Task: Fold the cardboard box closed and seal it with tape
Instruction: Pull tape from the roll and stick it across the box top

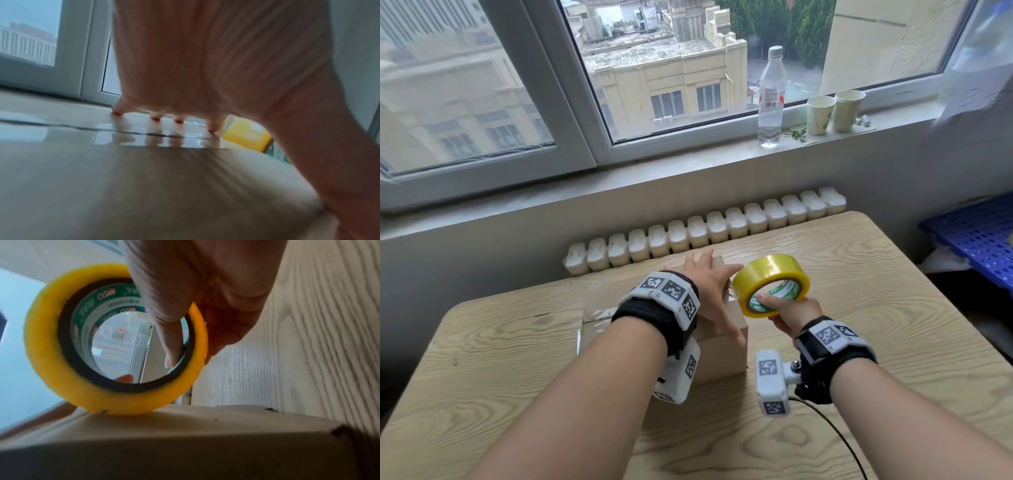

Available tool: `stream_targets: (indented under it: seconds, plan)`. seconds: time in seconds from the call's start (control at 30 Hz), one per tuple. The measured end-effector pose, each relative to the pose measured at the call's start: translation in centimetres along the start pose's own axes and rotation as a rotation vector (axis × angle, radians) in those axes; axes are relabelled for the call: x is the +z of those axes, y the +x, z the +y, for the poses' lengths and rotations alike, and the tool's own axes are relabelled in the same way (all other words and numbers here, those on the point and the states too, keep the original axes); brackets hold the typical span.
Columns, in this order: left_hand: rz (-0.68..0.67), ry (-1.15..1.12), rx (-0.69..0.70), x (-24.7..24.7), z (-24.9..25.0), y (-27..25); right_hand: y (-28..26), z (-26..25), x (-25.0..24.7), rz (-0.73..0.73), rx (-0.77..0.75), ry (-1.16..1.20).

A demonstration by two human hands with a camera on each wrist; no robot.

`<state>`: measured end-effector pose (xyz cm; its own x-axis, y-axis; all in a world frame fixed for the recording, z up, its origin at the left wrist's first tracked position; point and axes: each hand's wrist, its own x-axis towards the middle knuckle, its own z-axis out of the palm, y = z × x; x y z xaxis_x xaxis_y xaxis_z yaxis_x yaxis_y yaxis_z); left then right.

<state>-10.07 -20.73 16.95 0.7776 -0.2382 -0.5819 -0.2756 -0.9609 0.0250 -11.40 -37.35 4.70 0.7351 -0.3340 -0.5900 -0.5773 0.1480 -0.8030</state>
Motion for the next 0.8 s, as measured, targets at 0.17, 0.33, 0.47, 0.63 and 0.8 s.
stream_targets:
  seconds: [0.17, 0.33, 0.47, 0.63, 0.8]
  plan:
    - [0.127, -0.027, 0.010, 0.3, -0.2, -0.4, 0.0, -1.2, 0.4, 0.029, -0.045, -0.055]
    - [0.281, -0.182, 0.047, -0.7, -0.3, -0.9, -0.8, -3.5, 0.0, 0.029, -0.085, 0.053]
    - [0.455, -0.389, 0.153, -3.4, -1.2, -1.7, -2.9, -7.9, 1.0, -0.032, -0.199, 0.152]
    - [0.636, -0.652, 0.212, -4.5, -2.4, -3.2, -6.5, -13.8, 2.0, -0.164, -0.496, 0.044]
    - [0.611, -0.845, 0.175, -0.2, -4.3, -3.0, -9.1, -14.5, 3.8, -0.175, -0.750, -0.332]
